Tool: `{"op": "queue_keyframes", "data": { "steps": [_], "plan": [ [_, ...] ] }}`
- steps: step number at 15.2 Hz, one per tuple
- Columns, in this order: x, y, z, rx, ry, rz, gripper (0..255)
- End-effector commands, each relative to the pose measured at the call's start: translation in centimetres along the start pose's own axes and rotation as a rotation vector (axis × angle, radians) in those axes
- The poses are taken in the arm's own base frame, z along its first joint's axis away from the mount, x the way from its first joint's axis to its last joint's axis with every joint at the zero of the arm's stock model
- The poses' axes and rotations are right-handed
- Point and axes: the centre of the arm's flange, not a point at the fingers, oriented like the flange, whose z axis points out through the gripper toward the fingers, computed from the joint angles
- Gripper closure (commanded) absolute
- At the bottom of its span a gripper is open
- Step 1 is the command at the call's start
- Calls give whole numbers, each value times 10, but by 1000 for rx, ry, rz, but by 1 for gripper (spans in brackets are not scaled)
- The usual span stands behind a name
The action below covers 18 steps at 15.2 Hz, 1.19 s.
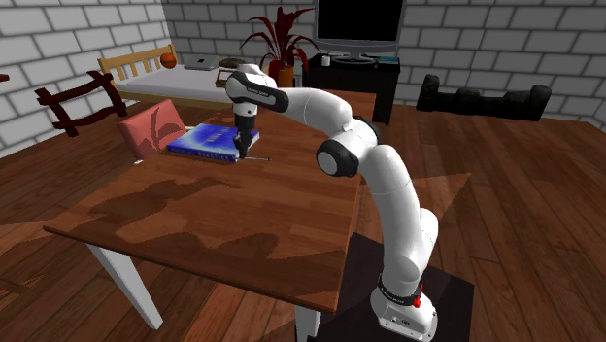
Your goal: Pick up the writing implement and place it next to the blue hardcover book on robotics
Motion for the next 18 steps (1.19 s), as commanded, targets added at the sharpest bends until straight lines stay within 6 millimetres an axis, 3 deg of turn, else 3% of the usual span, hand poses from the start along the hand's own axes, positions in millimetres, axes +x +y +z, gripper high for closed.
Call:
{"op": "queue_keyframes", "data": {
  "steps": [1,11,18],
  "plan": [
    [-1,4,11,0,0,0,255],
    [-4,18,61,0,0,0,255],
    [-4,18,61,0,0,0,255]
  ]
}}
